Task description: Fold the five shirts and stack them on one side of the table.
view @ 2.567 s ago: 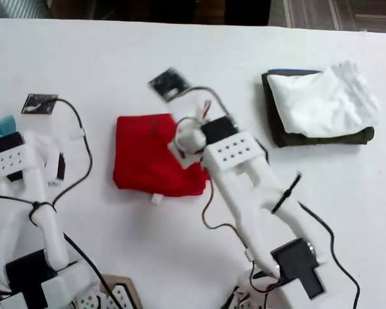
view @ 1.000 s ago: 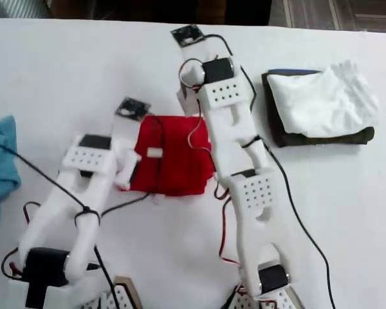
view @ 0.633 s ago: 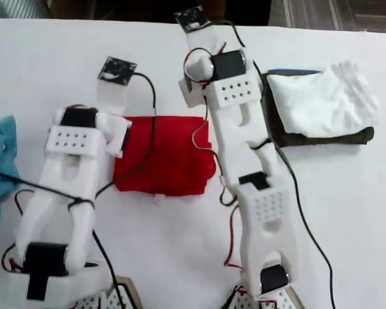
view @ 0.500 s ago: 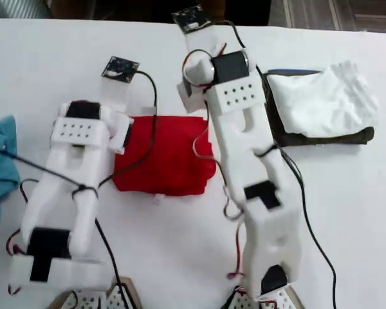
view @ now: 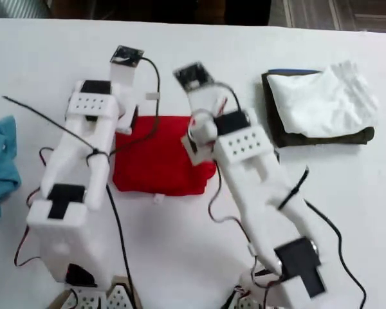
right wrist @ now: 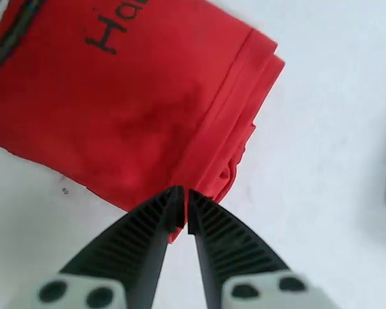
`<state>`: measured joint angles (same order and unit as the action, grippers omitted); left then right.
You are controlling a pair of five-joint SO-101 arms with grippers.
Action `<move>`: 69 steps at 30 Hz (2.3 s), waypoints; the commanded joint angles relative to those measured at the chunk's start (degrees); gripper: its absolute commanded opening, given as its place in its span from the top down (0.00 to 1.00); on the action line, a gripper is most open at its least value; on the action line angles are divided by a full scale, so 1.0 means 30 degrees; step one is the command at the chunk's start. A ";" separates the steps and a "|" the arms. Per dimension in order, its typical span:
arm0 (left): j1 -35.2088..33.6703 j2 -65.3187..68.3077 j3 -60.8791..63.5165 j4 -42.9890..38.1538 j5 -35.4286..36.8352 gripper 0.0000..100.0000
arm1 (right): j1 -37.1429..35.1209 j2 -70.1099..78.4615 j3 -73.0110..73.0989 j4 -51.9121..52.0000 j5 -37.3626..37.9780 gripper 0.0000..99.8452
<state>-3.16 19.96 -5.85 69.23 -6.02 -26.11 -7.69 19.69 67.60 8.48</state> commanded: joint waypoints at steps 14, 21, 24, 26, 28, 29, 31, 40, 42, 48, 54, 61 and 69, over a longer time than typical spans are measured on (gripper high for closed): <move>0.0147 0.3927 -0.2505 -0.1172 0.0996 0.97 | -0.0337 -0.1333 0.8586 -0.6989 0.2051 0.98; 0.0147 0.3897 -0.3941 0.0410 0.0996 0.97 | 0.1216 -0.2183 0.7355 -0.6110 0.2022 0.98; 0.0059 0.3897 -0.5612 0.2139 0.0996 0.97 | 0.1832 -0.3297 0.5919 -0.4674 0.1963 0.98; -0.0264 0.3897 -0.6989 0.3282 0.0996 0.97 | 0.1919 -0.3941 0.5187 -0.4059 0.1963 0.98; -0.0791 0.3897 -0.8396 0.4366 0.0996 0.97 | 0.1773 -0.4352 0.4601 -0.3795 0.1905 0.98; -0.1114 0.3897 -0.9128 0.4982 0.0996 0.97 | 0.1773 -0.4410 0.4337 -0.3736 0.1875 0.97; -0.1758 0.3897 -1.0593 0.6300 0.0908 0.97 | 0.1773 -0.4234 0.3810 -0.3795 0.1348 0.93; -0.4747 0.3927 -1.3377 0.8762 -0.0234 0.97 | 0.1656 0.2652 -0.0615 -0.2681 -0.6711 0.79; -0.5480 0.3985 -1.3377 0.8879 -0.0264 0.97 | 0.1128 0.4234 -0.2930 -0.1245 -0.7092 0.79; -0.6857 0.4073 -1.3495 0.8733 -0.1289 0.97 | -0.0484 0.8513 -0.9963 0.3355 -0.7179 0.79; -0.7443 0.4073 -1.3495 0.8703 -0.1319 0.97 | -0.0278 1.2733 -1.3597 0.4967 -0.7209 0.79; -0.7473 0.4073 -1.3495 0.8703 -0.1319 0.97 | 0.0542 1.6513 -1.5648 0.6022 -0.7062 0.79; -0.7473 0.4015 -1.3524 0.8703 -0.1319 0.97 | 0.0425 1.9297 -1.8696 0.8484 -0.7033 0.79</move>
<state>-25.05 32.97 -43.82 95.34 -9.63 -25.67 47.08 -33.93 90.02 -12.62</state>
